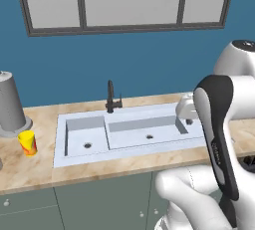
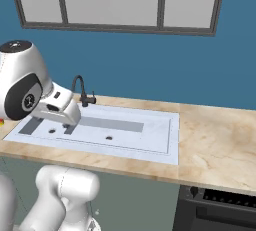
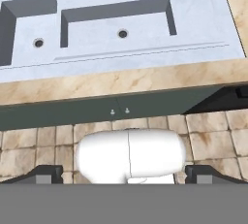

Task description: Place the cup in the left basin and the glass cup in the right basin of the sink.

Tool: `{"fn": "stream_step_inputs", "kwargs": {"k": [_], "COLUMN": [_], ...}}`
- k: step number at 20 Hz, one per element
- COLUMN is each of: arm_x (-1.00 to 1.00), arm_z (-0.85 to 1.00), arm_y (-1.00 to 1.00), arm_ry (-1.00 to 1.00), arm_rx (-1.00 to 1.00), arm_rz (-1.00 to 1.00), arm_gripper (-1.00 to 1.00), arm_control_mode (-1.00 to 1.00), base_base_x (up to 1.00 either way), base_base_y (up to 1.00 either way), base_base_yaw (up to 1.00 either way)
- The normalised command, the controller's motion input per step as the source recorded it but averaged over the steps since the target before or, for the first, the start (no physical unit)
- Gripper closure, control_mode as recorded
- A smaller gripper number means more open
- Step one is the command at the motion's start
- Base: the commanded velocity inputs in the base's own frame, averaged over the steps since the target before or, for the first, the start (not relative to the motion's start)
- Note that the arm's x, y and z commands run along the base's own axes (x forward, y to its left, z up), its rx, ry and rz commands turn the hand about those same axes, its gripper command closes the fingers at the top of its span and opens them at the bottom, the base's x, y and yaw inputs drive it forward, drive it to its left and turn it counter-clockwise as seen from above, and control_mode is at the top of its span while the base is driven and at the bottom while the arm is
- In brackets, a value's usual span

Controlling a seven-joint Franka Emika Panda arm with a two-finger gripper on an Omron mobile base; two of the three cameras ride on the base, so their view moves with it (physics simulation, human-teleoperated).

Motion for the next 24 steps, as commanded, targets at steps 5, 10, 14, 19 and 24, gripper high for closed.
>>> {"fn": "stream_step_inputs", "kwargs": {"k": [5, 10, 14, 19, 24], "arm_x": [-0.18, -0.09, -0.07, -0.09, -0.02], "arm_z": [0.0, 0.0, 0.0, 0.0, 0.0], "arm_y": [0.0, 0.01, 0.04, 0.03, 0.0], "arm_ry": [0.0, 0.0, 0.0, 0.0, 0.0], "arm_rx": [0.0, 0.0, 0.0, 0.0, 0.0], "arm_rz": [0.0, 0.0, 0.0, 0.0, 0.0], "arm_gripper": [-1.0, -1.0, -1.0, -1.0, -1.0], "arm_control_mode": [-1.0, -1.0, -1.0, -1.0, -1.0], "base_base_x": [0.0, 0.0, 0.0, 0.0, 0.0], "base_base_y": [0.0, 0.0, 0.0, 0.0, 0.0], "base_base_yaw": [0.0, 0.0, 0.0, 0.0, 0.0]}}
